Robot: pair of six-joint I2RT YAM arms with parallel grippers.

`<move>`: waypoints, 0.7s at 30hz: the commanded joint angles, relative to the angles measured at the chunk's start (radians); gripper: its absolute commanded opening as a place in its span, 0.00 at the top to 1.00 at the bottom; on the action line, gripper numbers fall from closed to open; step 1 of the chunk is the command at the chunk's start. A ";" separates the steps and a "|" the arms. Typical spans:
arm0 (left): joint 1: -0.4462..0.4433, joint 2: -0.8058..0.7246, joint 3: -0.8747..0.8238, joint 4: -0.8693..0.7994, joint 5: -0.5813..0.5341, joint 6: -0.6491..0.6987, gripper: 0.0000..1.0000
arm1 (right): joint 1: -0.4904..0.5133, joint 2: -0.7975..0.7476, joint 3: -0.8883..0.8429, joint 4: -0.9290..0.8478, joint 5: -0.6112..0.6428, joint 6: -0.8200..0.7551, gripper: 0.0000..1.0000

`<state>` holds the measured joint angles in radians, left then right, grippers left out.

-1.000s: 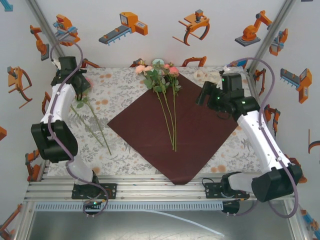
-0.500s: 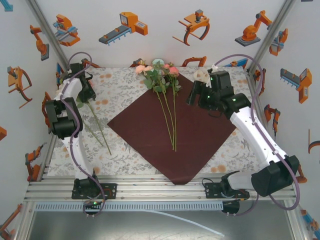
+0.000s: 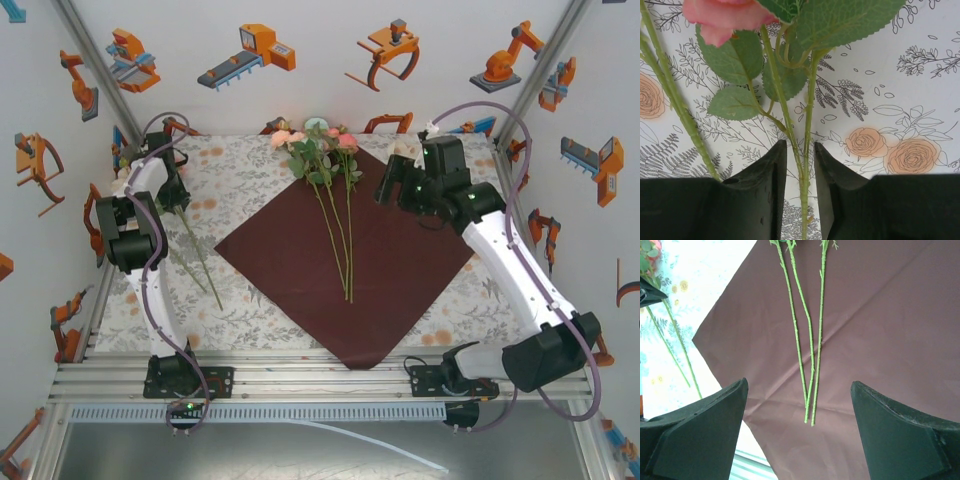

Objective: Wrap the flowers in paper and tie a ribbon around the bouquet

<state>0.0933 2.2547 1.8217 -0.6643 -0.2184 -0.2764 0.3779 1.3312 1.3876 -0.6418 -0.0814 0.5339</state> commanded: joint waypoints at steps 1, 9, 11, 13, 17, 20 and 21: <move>0.007 0.040 0.027 -0.048 -0.016 0.021 0.78 | 0.008 0.014 0.035 -0.011 0.002 -0.002 0.25; 0.009 -0.024 0.086 -0.043 0.021 -0.009 1.00 | 0.007 0.006 0.028 0.074 -0.116 -0.028 0.25; 0.012 -0.077 0.108 -0.026 0.073 -0.033 1.00 | 0.007 -0.005 -0.005 0.172 -0.211 -0.025 0.25; 0.012 -0.138 0.112 0.009 0.156 -0.054 1.00 | 0.010 -0.015 -0.038 0.270 -0.284 -0.016 0.25; 0.007 -0.276 0.087 0.130 0.339 -0.155 1.00 | 0.016 -0.016 -0.056 0.350 -0.331 -0.018 0.25; -0.012 -0.361 0.049 0.255 0.459 -0.243 1.00 | 0.016 -0.013 -0.060 0.358 -0.325 -0.016 0.25; -0.023 -0.381 0.041 0.293 0.488 -0.270 1.00 | 0.018 -0.013 -0.064 0.362 -0.322 -0.016 0.25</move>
<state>0.0929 1.9697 1.8816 -0.5301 0.0978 -0.4278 0.3889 1.3331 1.3373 -0.3595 -0.3653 0.5236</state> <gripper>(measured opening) 0.009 0.750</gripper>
